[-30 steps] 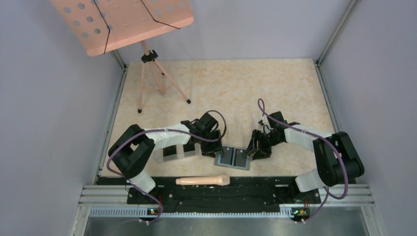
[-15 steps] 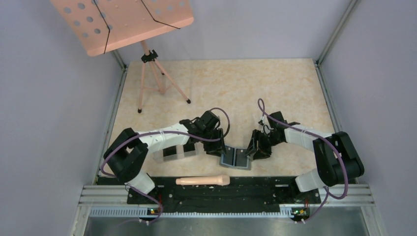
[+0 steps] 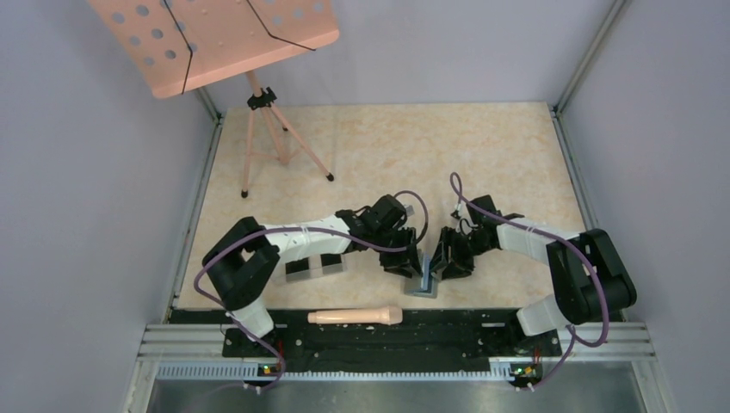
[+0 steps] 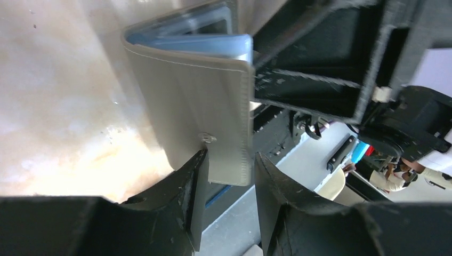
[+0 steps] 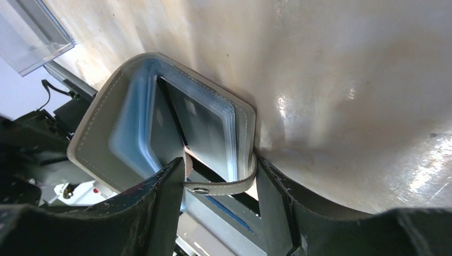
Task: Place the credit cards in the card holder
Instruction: Close the card holder at the center of the board.
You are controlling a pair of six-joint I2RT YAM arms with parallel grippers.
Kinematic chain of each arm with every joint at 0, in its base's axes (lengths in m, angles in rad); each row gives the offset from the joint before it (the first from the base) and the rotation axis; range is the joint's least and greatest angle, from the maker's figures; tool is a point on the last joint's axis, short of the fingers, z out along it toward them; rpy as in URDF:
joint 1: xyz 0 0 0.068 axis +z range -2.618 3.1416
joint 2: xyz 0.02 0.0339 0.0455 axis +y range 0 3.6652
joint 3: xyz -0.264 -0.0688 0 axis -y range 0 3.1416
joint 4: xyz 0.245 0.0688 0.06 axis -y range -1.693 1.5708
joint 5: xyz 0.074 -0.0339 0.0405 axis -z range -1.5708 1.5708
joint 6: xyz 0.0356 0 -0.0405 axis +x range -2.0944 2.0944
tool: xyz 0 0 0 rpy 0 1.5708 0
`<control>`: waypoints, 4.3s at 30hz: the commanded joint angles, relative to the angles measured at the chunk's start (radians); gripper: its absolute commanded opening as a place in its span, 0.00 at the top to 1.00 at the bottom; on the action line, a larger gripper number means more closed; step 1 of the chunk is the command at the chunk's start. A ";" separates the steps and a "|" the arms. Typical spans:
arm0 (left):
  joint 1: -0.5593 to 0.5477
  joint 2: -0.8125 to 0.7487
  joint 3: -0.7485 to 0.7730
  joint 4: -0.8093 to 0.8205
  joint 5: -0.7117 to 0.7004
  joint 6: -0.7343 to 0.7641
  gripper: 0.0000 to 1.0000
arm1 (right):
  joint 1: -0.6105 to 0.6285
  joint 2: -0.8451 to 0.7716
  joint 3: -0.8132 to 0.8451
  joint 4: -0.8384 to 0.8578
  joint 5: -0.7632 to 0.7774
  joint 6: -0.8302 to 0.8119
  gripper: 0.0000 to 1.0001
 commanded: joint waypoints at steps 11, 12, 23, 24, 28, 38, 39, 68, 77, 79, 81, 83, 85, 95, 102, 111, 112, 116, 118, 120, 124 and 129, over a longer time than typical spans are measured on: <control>-0.017 0.165 0.095 0.038 0.068 -0.009 0.54 | 0.018 -0.119 0.121 -0.202 0.084 -0.054 0.42; -0.019 0.169 0.098 0.035 0.068 -0.008 0.54 | 0.018 -0.125 0.127 -0.216 0.096 -0.057 0.42; -0.029 0.231 0.136 0.031 0.110 0.006 0.54 | 0.016 -0.186 0.217 -0.257 0.139 -0.068 0.40; -0.030 0.235 0.137 0.032 0.112 0.008 0.55 | 0.017 -0.175 0.220 -0.251 0.137 -0.069 0.41; -0.031 0.254 0.140 0.049 0.135 0.005 0.78 | 0.009 -0.139 0.209 -0.185 0.092 -0.063 0.49; -0.033 0.269 0.139 0.055 0.144 -0.002 1.00 | 0.002 -0.009 0.148 -0.031 0.039 -0.040 0.87; -0.033 0.268 0.139 0.056 0.142 -0.002 1.00 | 0.003 0.007 0.136 -0.022 0.040 -0.041 0.89; -0.033 0.278 0.284 -0.005 0.052 0.002 0.71 | 0.003 0.086 0.094 0.004 0.103 -0.061 1.00; -0.039 0.299 0.307 -0.058 0.024 0.034 0.70 | 0.003 0.086 0.097 0.004 0.095 -0.058 1.00; -0.039 0.303 0.310 -0.057 0.025 0.036 0.72 | 0.003 0.088 0.095 0.007 0.094 -0.059 1.00; -0.039 0.308 0.312 -0.051 0.029 0.037 0.71 | 0.003 0.088 0.093 0.007 0.092 -0.059 1.00; -0.039 0.307 0.311 -0.039 0.035 0.035 0.70 | 0.003 0.086 0.092 0.008 0.092 -0.059 1.00; -0.039 0.304 0.309 -0.028 0.038 0.033 0.69 | 0.002 0.086 0.090 0.008 0.091 -0.058 1.00; -0.039 0.275 0.305 -0.081 0.001 0.051 1.00 | 0.002 0.084 0.091 0.007 0.088 -0.058 1.00; -0.039 0.241 0.310 -0.180 -0.089 0.091 1.00 | 0.002 0.083 0.093 0.007 0.083 -0.061 1.00; -0.039 0.264 0.322 -0.186 -0.094 0.097 1.00 | 0.003 0.077 0.087 0.006 0.080 -0.065 1.00; -0.039 0.268 0.327 -0.191 -0.094 0.100 1.00 | 0.003 0.077 0.088 0.005 0.080 -0.064 1.00; -0.039 0.277 0.329 -0.204 -0.091 0.104 1.00 | 0.002 0.076 0.089 0.003 0.080 -0.067 1.00; -0.039 0.276 0.328 -0.209 -0.089 0.108 1.00 | 0.002 0.077 0.092 0.002 0.079 -0.066 1.00; -0.040 0.271 0.323 -0.212 -0.088 0.107 1.00 | 0.003 0.077 0.094 0.001 0.079 -0.067 1.00; -0.043 0.263 0.308 -0.210 -0.085 0.103 1.00 | 0.003 0.077 0.097 -0.001 0.080 -0.069 1.00; -0.046 0.276 0.297 -0.207 -0.071 0.100 1.00 | 0.003 0.075 0.099 -0.004 0.079 -0.071 1.00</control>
